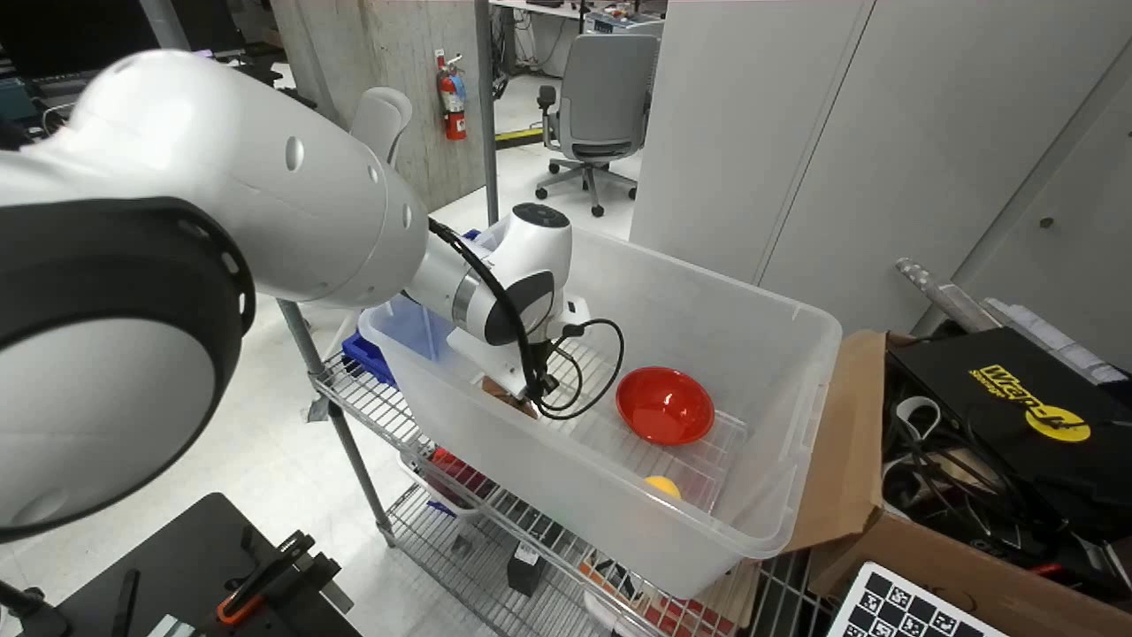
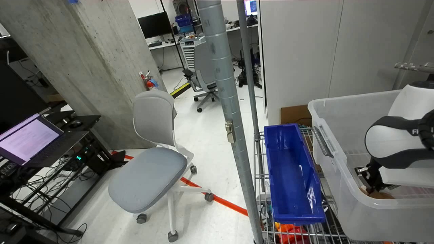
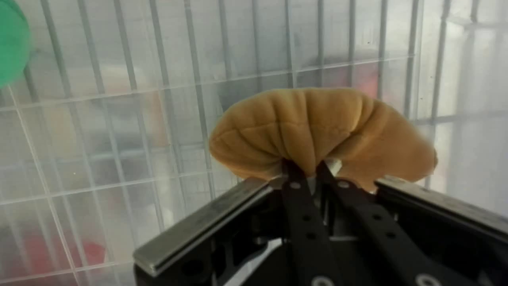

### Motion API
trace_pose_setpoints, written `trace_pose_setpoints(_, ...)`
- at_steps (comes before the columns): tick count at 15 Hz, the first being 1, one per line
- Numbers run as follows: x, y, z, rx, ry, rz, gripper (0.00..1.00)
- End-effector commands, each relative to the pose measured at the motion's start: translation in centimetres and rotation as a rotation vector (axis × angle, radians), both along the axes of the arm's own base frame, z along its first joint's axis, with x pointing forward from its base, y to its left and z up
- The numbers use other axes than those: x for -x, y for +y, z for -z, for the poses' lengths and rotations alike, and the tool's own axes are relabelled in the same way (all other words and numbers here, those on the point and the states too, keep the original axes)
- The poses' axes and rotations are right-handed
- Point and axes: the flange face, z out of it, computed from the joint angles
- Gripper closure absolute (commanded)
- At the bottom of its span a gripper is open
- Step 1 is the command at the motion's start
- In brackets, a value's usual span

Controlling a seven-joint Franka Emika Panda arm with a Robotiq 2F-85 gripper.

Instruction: Move the bread roll plushie away from you

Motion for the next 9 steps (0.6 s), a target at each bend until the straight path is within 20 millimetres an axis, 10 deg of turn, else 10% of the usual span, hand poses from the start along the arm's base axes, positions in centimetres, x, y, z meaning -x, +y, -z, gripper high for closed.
trace_pose_setpoints(1,-0.1,0.4,-2.6,-0.004,0.050,0.088,0.99)
trace_pose_setpoints(9,-5.4,-0.9,-11.2,-0.032,-0.175,0.108,0.98)
